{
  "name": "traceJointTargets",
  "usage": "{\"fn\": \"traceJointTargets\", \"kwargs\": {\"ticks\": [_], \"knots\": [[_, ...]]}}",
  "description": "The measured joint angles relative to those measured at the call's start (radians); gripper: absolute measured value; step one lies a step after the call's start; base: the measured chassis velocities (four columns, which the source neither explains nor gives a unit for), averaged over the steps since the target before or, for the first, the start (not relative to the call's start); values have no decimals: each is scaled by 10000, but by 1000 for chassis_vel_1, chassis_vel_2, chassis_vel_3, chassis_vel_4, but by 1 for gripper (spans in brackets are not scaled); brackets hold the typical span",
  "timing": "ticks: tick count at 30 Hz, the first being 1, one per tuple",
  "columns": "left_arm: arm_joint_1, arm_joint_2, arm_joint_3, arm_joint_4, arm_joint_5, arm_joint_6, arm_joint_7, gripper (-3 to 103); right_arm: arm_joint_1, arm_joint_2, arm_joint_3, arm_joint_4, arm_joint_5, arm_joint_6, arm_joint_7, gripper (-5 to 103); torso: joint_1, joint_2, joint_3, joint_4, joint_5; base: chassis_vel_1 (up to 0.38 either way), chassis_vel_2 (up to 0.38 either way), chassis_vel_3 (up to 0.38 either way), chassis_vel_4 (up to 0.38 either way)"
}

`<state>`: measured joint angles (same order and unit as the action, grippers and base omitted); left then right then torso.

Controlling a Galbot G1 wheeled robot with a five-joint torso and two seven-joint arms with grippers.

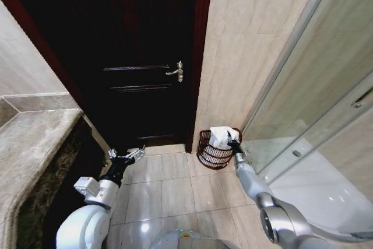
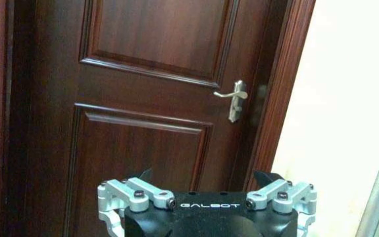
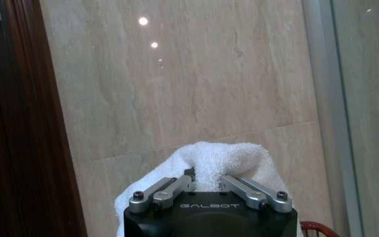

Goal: Discard the used towel into the hamper.

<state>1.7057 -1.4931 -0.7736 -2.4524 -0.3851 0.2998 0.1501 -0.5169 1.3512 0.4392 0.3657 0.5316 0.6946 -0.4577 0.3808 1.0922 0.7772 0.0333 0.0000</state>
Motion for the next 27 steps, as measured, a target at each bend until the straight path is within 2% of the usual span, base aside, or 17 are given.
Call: {"fn": "traceJointTargets", "kwargs": {"ticks": [16,22,27], "knots": [[0,0,0,0,0,0,0,100,-207,-103,41,51,-158,-42,29,7,-3,1,-2,0,0,-21,25,26,-26],[-1,0,0,0,0,0,0,100,-421,-167,64,-1,-776,-206,623,7,15,-6,3,0,0,-123,140,132,-132],[0,0,0,0,0,0,0,100,-487,-149,80,17,-896,-216,878,7,2,-5,0,-2,-1,-28,36,36,-6]]}}
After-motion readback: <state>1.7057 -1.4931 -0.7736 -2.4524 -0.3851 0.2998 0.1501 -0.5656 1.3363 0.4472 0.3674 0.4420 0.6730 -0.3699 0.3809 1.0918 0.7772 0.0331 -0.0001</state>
